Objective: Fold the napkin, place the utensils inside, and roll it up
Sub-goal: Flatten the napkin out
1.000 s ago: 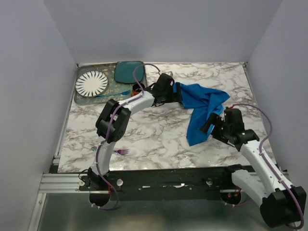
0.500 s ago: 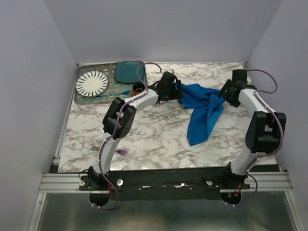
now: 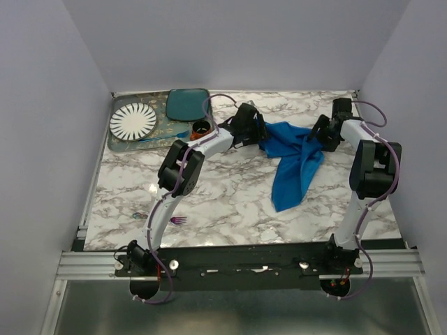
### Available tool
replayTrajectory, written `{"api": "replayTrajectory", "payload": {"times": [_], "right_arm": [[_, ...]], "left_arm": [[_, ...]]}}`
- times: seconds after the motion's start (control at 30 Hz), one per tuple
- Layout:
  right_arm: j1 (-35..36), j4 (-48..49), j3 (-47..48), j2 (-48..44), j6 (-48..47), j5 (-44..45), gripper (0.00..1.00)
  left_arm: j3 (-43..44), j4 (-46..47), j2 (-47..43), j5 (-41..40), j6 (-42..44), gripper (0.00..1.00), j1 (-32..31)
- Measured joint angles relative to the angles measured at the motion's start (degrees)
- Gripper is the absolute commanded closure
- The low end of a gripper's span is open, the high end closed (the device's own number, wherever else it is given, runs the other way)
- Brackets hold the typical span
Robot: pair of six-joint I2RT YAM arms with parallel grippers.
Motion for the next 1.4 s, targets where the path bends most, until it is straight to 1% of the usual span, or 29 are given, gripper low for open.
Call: {"api": "replayTrajectory", "payload": {"times": [0.03,0.13,0.17,0.2,0.27,0.3,0.33,0.37,0.4,0.43,0.5,0.67,0.77,0.87,0.93,1.03,1.07,1.1,1.17,1.23,1.27,1.33,1.4], "right_arm": [[0.0,0.02,0.42,0.37,0.09,-0.26,0.32],[0.0,0.07,1.07,0.87,1.44,-1.29,0.33],[0.0,0.04,1.09,0.92,1.75,-1.53,0.37],[0.0,0.07,1.14,0.94,2.08,-1.77,0.44],[0.0,0.04,1.14,1.03,2.84,-1.86,0.48],[0.0,0.04,1.14,1.05,3.23,-1.86,0.57],[0.0,0.04,1.14,1.05,3.28,-1.86,0.61],[0.0,0.04,1.18,1.05,3.28,-1.84,0.69],[0.0,0.04,1.27,1.09,3.37,-1.86,0.87],[0.0,0.0,1.66,1.33,3.43,-1.81,0.93],[0.0,0.04,2.99,2.14,2.34,-1.92,0.99],[0.0,-0.04,4.13,1.97,0.35,-1.14,0.99],[0.0,-2.25,4.44,-0.7,-1.99,1.18,0.99],[0.0,-3.72,2.34,-8.35,-3.54,3.04,0.99],[0.0,-4.48,-1.38,-17.38,-4.15,4.17,0.99],[0.09,-5.38,-6.58,-34.99,-5.22,4.59,0.99],[0.11,-5.46,-7.3,-37.55,-5.44,4.57,0.99],[0.13,-6.08,-8.33,-42.01,-5.88,4.61,0.99],[0.13,-8.2,-10.32,-53.18,-6.69,4.55,0.99],[0.13,-9.73,-10.73,-59.06,-6.78,4.22,0.99],[0.13,-10.93,-10.75,-64.76,-6.69,2.75,0.99],[0.13,-12.59,-10.75,-69.68,-6.47,1.46,0.99],[0.17,-14.1,-10.88,-74.47,-5.81,0.76,0.99]], "left_arm": [[0.2,0.26,0.5,0.87,-0.66,0.44,0.22],[2.29,1.4,3.02,3.15,-2.99,0.52,0.7],[2.93,1.6,3.56,3.54,-3.26,0.55,0.76],[3.37,1.73,3.98,3.82,-3.54,0.65,0.79],[3.89,2.23,4.74,4.83,-4.59,0.79,1.07],[3.98,2.27,4.96,4.98,-4.79,0.87,1.16],[4.22,2.27,5.2,5.11,-4.92,0.89,1.22],[4.5,2.16,5.4,5.16,-4.96,0.94,1.22],[4.72,1.99,5.57,5.14,-4.76,1.0,1.22],[5.4,1.29,5.75,5.09,-4.57,1.0,1.22],[7.13,0.0,6.05,4.57,-3.06,1.0,1.22],[11.96,-2.27,5.92,3.04,2.91,1.0,1.22],[13.64,-3.52,4.85,2.49,7.82,1.0,1.22],[13.9,-5.88,1.25,1.79,12.85,1.0,1.22],[13.44,-7.41,-2.25,1.31,15.28,1.0,1.22],[10.34,-9.03,-10.36,0.61,17.77,1.0,1.14],[7.3,-9.14,-16.28,0.35,18.69,1.0,1.11],[4.72,-9.22,-20.68,0.24,19.28,1.0,1.09],[0.59,-9.03,-29.97,-0.09,20.24,1.0,1.05],[-3.15,-8.04,-37.97,-0.37,20.96,1.0,1.05],[-5.25,-7.65,-41.86,-0.39,21.2,1.0,1.01],[-9.55,-6.56,-50.34,-0.59,21.66,1.0,0.96],[-12.0,-6.34,-54.99,-0.96,22.18,1.0,0.9]]}}
